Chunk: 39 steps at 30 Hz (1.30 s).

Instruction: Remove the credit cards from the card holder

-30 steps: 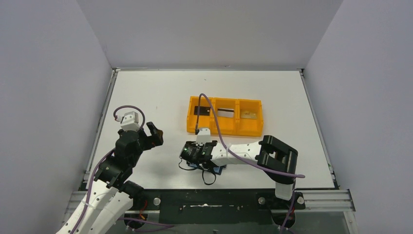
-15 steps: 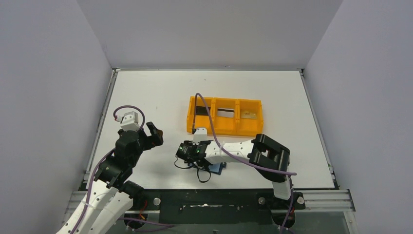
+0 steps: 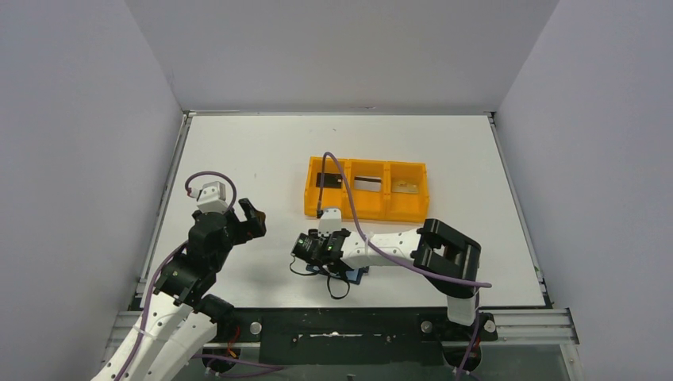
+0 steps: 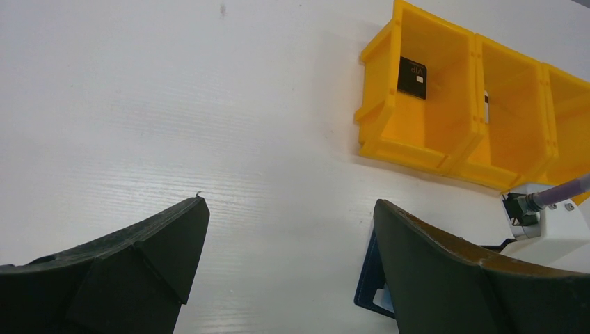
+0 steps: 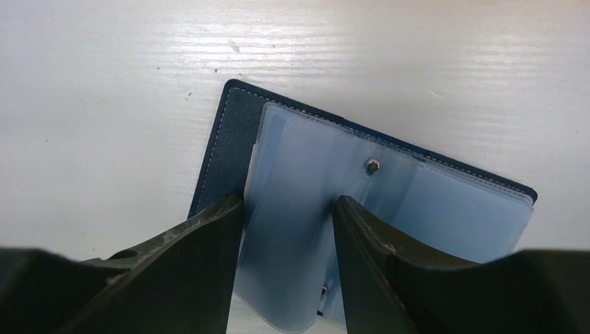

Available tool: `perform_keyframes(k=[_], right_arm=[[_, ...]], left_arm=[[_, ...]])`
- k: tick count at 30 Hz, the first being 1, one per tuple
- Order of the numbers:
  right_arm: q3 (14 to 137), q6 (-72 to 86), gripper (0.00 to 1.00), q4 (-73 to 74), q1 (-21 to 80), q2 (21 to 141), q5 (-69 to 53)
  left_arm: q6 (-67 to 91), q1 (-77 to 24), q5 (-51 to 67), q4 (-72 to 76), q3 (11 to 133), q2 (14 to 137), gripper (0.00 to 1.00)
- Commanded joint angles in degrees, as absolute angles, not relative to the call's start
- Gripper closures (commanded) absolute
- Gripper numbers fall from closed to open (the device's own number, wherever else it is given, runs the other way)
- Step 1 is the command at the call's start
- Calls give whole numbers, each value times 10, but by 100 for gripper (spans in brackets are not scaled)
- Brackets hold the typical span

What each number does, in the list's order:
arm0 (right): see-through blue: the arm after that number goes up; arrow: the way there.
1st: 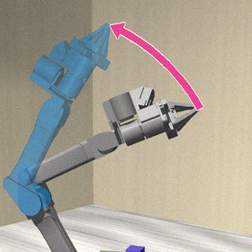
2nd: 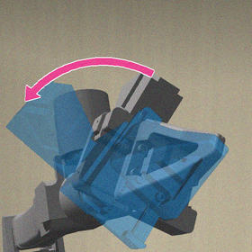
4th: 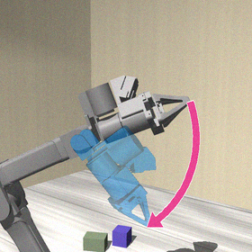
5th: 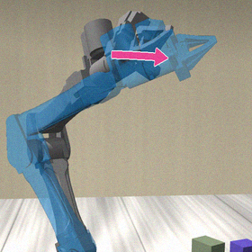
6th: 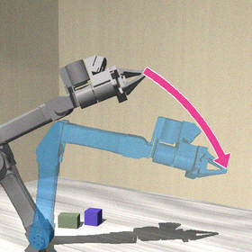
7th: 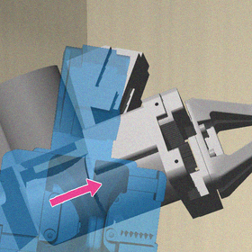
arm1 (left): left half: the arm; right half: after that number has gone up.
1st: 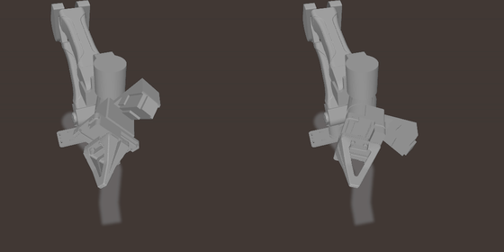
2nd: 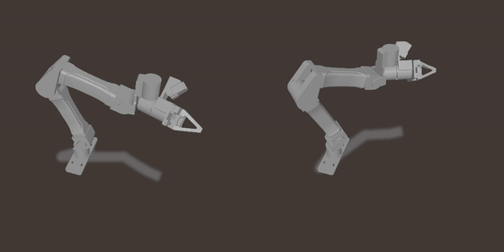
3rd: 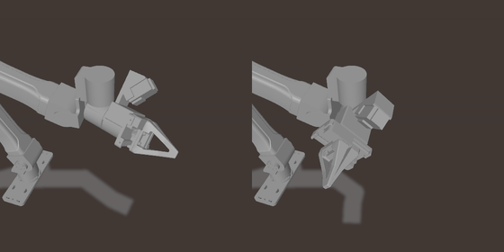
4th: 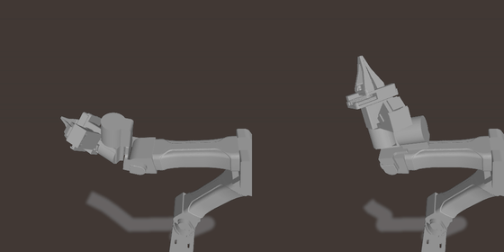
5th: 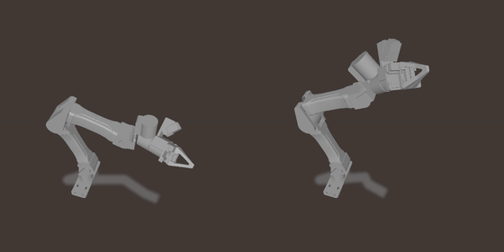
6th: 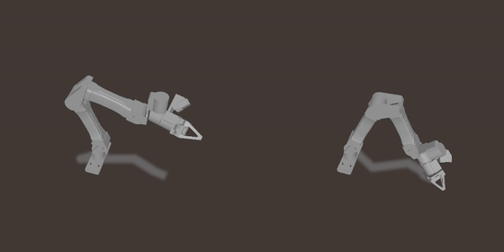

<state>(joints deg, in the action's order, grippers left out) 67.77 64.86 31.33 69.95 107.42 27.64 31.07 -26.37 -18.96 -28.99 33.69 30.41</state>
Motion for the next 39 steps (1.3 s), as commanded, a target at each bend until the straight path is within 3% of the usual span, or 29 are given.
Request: perform_keyframes(k=[1,4,7,13,21,26,28,33,39], right_arm=[[687,643,54,330,702,1078,284],[678,633,64,313,703,1070,279],[657,603,66,259,705,1042,267],[621,556,48,180,703,998,239],[671,603,36,291,701,1051,264],[698,614,35,326,702,1088,262],[699,614,38,325,704,1090,260],[682,601,58,297,708,1063,265],[637,570,67,216,708,1005,248]], left_arm=[[313,-258,-183,-274,354,304,9],[313,-258,-184,-274,353,303,9],[313,-257,-184,-274,353,303,9],[312,-256,-181,-273,352,304,9],[312,-255,-178,-272,352,304,10],[312,-254,-179,-272,352,304,10],[312,-254,-179,-272,352,304,10],[312,-254,-178,-272,352,305,9],[312,-253,-177,-272,352,305,9]])
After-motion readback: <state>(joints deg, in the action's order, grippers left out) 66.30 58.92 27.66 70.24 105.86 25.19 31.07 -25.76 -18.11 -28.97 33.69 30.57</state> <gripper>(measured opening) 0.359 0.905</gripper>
